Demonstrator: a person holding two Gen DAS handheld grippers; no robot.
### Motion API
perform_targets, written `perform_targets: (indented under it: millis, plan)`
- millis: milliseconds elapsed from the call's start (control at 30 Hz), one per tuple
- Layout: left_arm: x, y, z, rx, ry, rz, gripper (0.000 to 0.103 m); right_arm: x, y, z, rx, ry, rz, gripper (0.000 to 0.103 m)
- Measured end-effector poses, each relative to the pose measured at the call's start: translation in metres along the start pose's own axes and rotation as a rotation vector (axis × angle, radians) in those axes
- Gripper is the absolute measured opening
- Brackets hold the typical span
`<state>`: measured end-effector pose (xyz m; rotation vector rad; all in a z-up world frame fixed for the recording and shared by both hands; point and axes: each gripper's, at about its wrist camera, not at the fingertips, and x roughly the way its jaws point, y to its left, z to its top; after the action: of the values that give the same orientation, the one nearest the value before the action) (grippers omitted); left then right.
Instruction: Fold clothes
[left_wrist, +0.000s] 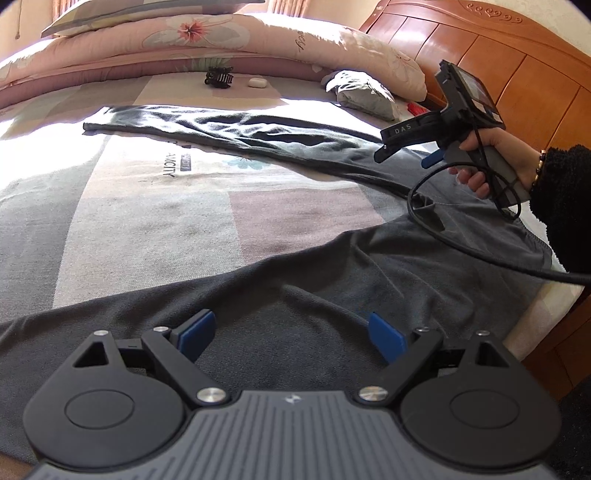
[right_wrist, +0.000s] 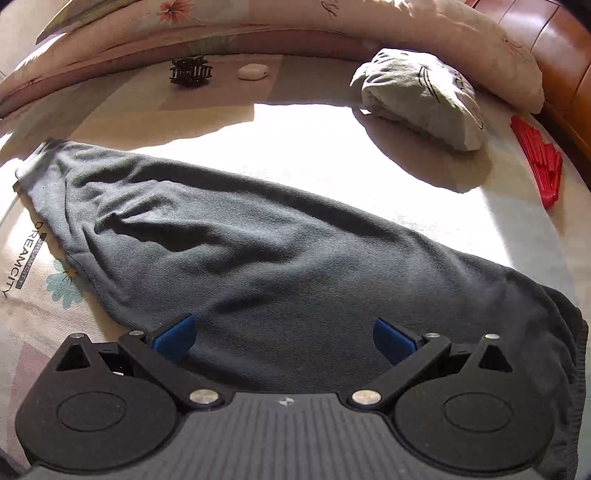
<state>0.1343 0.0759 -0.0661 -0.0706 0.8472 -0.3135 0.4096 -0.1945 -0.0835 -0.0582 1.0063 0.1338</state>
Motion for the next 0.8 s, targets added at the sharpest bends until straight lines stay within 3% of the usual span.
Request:
perform_targets:
  millis: [67,133,200,300,467,633,800]
  plan:
    - [0.003,-0.006,0.002,0.018,0.013,-0.012,0.09,0.005,-0.022,-0.012,0.052,0.052,0.023,0.103]
    - [0.006,-0.014,0.004,0.042,0.026,-0.012,0.09,0.007,-0.032,-0.026,0.046,0.09,0.101,0.103]
    - [0.008,-0.024,0.006,0.064,0.036,-0.013,0.09,-0.007,-0.041,-0.037,0.008,0.074,0.2,0.103]
    - [0.01,-0.034,0.008,0.085,0.053,-0.025,0.09,-0.032,-0.071,-0.042,0.06,0.01,0.331,0.103]
    - [0.015,-0.049,0.012,0.118,0.084,-0.017,0.09,-0.054,-0.164,-0.047,0.241,-0.097,0.297,0.103]
    - [0.023,-0.063,0.016,0.133,0.117,-0.017,0.09,-0.056,-0.273,-0.08,0.565,-0.191,0.331,0.103]
    - [0.032,-0.081,0.02,0.16,0.146,-0.012,0.09,-0.034,-0.329,-0.105,0.743,-0.21,0.384,0.103]
